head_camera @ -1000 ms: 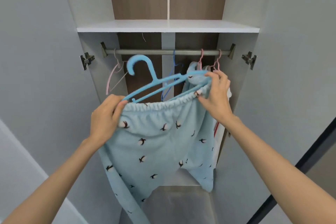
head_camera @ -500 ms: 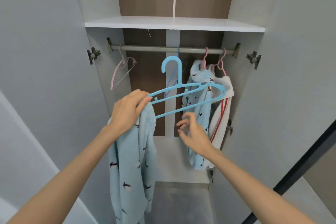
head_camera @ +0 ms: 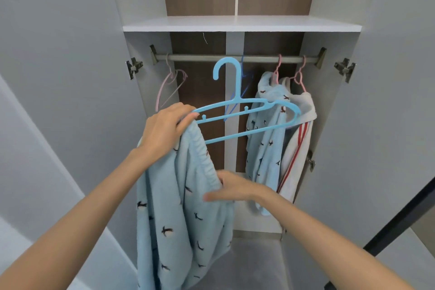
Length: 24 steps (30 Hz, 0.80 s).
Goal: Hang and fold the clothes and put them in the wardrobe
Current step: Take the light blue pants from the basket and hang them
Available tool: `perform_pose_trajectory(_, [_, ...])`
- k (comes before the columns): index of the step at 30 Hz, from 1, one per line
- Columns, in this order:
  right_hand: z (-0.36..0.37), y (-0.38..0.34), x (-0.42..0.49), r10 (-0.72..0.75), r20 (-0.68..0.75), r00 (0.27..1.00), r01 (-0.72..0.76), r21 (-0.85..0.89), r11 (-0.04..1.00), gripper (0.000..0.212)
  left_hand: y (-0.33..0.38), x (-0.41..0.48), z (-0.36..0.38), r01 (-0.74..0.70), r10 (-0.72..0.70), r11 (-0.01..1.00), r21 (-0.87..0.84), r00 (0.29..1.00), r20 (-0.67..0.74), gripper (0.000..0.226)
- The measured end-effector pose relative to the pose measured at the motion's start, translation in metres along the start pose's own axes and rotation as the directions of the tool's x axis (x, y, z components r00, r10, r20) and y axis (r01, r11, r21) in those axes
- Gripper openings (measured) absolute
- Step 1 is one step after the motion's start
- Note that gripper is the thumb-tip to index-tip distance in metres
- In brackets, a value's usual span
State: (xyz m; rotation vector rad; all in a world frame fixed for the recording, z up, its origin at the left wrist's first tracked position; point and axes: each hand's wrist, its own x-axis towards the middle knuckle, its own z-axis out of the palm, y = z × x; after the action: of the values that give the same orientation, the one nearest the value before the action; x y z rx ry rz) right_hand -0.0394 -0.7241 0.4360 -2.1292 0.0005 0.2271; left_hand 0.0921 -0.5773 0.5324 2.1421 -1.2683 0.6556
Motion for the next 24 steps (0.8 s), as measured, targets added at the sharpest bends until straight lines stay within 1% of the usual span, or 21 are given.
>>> perform_pose_trajectory(2, [-0.001, 0.02, -0.003, 0.152, 0.109, 0.982, -0.134, -0.164, 0.977, 0.036, -0.004, -0.003, -0.003, 0.019, -0.019, 0.999, 0.033, 1.0, -0.008, 0.025])
perform_pose_trajectory(3, [-0.002, 0.031, -0.005, 0.242, 0.143, 0.96, -0.203, -0.246, 0.948, 0.043, -0.006, -0.005, -0.004, 0.028, -0.028, 0.999, 0.041, 1.0, -0.005, 0.026])
perform_pose_trajectory(5, [-0.009, 0.051, -0.012, 0.422, 0.161, 0.892, -0.324, -0.424, 0.846, 0.051, -0.013, -0.009, -0.004, 0.04, -0.041, 0.998, 0.052, 0.999, 0.012, 0.026])
perform_pose_trajectory(7, [-0.021, 0.065, -0.02, 0.56, 0.117, 0.821, -0.405, -0.573, 0.713, 0.051, -0.02, -0.014, -0.001, 0.055, -0.058, 0.997, 0.062, 0.998, 0.034, 0.027])
perform_pose_trajectory(9, [-0.033, 0.075, -0.029, 0.637, -0.01, 0.771, -0.497, -0.635, 0.592, 0.044, -0.024, -0.019, 0.005, 0.084, -0.087, 0.995, 0.054, 0.995, 0.05, 0.028])
perform_pose_trajectory(11, [-0.043, 0.08, -0.039, 0.632, -0.171, 0.756, -0.57, -0.646, 0.508, 0.04, -0.024, -0.023, 0.013, 0.098, -0.1, 0.995, 0.037, 0.992, 0.08, 0.026])
perform_pose_trajectory(12, [-0.048, 0.084, -0.042, 0.599, -0.247, 0.762, -0.591, -0.644, 0.485, 0.04, -0.023, -0.025, 0.016, 0.091, -0.095, 0.995, 0.038, 0.991, 0.097, 0.025])
perform_pose_trajectory(14, [-0.06, 0.09, -0.045, 0.529, -0.37, 0.764, -0.627, -0.619, 0.473, 0.042, -0.024, -0.028, 0.019, 0.057, -0.062, 0.997, 0.042, 0.991, 0.122, 0.024])
perform_pose_trajectory(17, [-0.081, 0.098, -0.055, 0.491, -0.452, 0.745, -0.664, -0.572, 0.482, 0.044, -0.028, -0.029, 0.025, -0.019, 0.013, 0.999, 0.034, 0.987, 0.159, 0.032])
perform_pose_trajectory(20, [-0.096, 0.095, -0.063, 0.429, -0.528, 0.733, -0.681, -0.582, 0.445, 0.042, -0.03, -0.028, 0.033, -0.092, 0.076, 0.993, 0.075, 0.978, 0.194, 0.046])
perform_pose_trajectory(24, [-0.103, 0.071, -0.062, 0.224, -0.635, 0.74, -0.658, -0.612, 0.438, 0.032, -0.028, -0.028, 0.05, -0.182, 0.139, 0.957, 0.224, 0.971, 0.196, 0.064])
